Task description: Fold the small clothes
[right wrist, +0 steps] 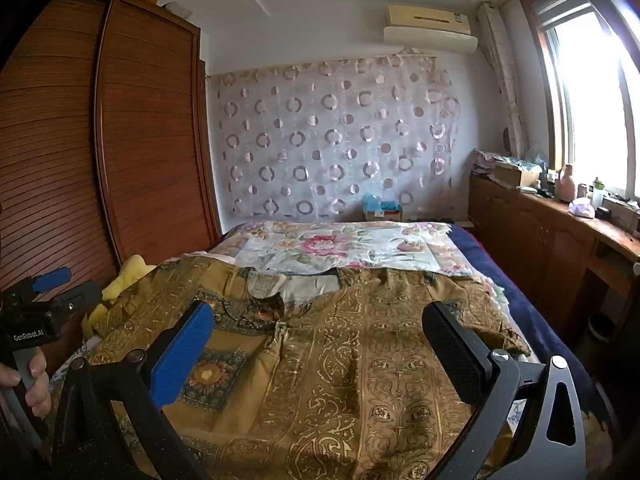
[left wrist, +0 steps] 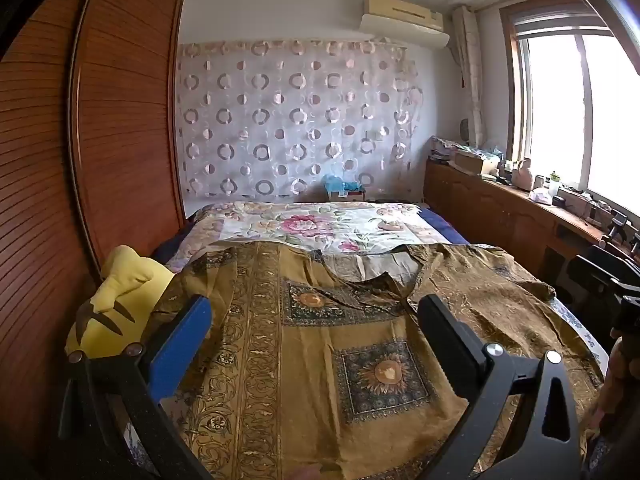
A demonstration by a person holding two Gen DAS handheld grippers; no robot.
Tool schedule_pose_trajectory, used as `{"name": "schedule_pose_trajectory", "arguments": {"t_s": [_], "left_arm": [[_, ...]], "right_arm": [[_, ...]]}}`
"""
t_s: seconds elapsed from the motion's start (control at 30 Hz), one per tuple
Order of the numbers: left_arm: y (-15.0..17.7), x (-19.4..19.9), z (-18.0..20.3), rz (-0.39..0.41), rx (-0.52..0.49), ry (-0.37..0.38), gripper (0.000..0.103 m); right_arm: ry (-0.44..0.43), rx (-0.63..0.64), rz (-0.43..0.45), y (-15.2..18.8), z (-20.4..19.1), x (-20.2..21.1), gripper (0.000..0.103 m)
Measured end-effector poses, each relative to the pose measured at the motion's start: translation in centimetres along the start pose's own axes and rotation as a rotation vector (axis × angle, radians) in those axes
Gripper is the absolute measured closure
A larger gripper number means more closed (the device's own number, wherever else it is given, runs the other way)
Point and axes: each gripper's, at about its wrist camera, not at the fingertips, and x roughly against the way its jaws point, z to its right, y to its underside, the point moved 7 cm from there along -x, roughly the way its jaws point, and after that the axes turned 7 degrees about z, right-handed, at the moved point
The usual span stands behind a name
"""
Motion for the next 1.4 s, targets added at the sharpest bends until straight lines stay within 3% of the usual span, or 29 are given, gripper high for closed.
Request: {"name": "schedule_pose_trajectory", "arguments": {"t_s": [1.4], "left_arm": [[-0.03, 0.02, -0.02, 0.005, 0.0, -0.003, 0.0]], "right_arm": [[-0.001, 0.008, 0.003, 0.03, -0.06, 0.19, 0.0]]}}
